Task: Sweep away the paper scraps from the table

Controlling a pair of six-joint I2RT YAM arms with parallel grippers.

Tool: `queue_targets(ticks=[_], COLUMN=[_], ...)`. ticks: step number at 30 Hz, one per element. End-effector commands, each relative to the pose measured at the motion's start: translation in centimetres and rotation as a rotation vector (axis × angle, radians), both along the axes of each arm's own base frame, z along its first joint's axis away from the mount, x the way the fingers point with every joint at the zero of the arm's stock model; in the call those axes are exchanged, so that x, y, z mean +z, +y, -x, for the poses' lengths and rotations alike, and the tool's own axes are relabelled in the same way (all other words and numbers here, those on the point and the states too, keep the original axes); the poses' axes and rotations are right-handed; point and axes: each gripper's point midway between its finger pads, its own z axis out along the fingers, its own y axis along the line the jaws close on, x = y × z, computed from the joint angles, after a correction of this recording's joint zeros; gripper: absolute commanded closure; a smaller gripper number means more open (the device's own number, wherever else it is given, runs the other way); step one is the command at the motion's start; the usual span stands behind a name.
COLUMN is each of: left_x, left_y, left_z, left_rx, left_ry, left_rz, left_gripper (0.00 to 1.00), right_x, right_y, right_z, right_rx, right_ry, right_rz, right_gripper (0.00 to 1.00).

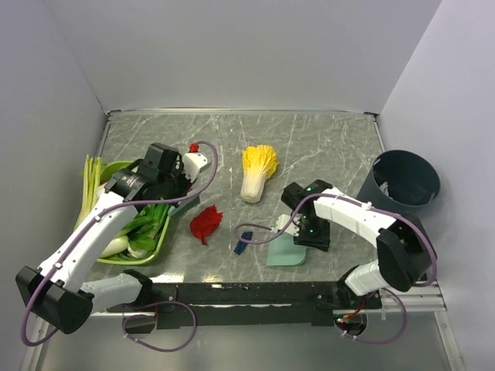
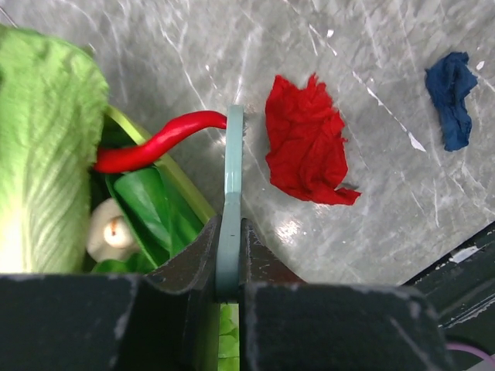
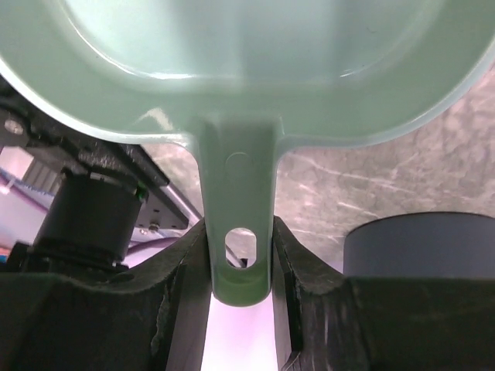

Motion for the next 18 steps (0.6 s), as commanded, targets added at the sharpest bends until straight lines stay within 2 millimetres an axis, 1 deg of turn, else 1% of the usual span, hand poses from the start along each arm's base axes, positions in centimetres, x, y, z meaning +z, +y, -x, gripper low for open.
queue_targets(ticks=[1, 4, 5, 6, 7, 9, 10, 11, 13, 14, 16, 18], left_x=[-1.3, -2.7, -3.0, -3.8, -3.9, -4.0, -3.8, -3.3, -2.9, -2.3, -1.3, 0.5], left_y=[1.1, 0.9, 0.6, 0.4, 0.1, -1.1, -1.6, -2.7, -3.8, -4.5, -6.4, -7.8], left_z=[-0.1, 0.2, 0.5, 0.8, 1.0, 1.7, 2.0, 2.3, 2.8, 2.8, 3.8, 4.5], left_rx=[0.082, 0.080, 0.067, 0.054, 0.046, -0.007, -0.023, -0.063, -0.105, -0.130, -0.222, -0.322], left_ry=[0.014, 0.052, 0.071, 0.104, 0.118, 0.160, 0.168, 0.183, 0.203, 0.202, 0.235, 0.227], left_rz=[-0.030, -0.026, -0.015, -0.019, -0.009, 0.040, 0.060, 0.105, 0.145, 0.171, 0.251, 0.315], left_gripper=[0.99, 0.99, 0.99, 0.99, 0.99, 0.99, 0.99, 0.99, 0.99, 0.99, 0.99, 0.99], right_x=[-0.6, -0.5, -0.5, -0.3, -0.4, -0.3, -0.3, -0.5, -0.5, -0.5, -0.6, -0.7], right_y=[0.5, 1.5, 1.9, 2.4, 2.8, 3.4, 3.6, 3.7, 3.9, 4.0, 4.2, 4.1], right_z=[-1.0, -1.5, -1.5, -1.9, -1.8, -2.0, -2.0, -1.9, -1.9, -1.8, -1.8, -1.5], right_rx=[-0.021, -0.021, -0.021, -0.017, -0.011, 0.003, 0.007, 0.013, 0.012, 0.011, 0.009, 0.003], right_ry=[-0.071, -0.061, -0.054, -0.054, -0.049, -0.050, -0.049, -0.041, -0.038, -0.036, -0.031, -0.019], right_rz=[0.060, 0.060, 0.055, 0.050, 0.045, 0.042, 0.040, 0.044, 0.041, 0.038, 0.035, 0.035], right_gripper=[1.00, 1.00, 1.00, 1.00, 1.00, 1.00, 1.00, 1.00, 1.00, 1.00, 1.00, 1.00])
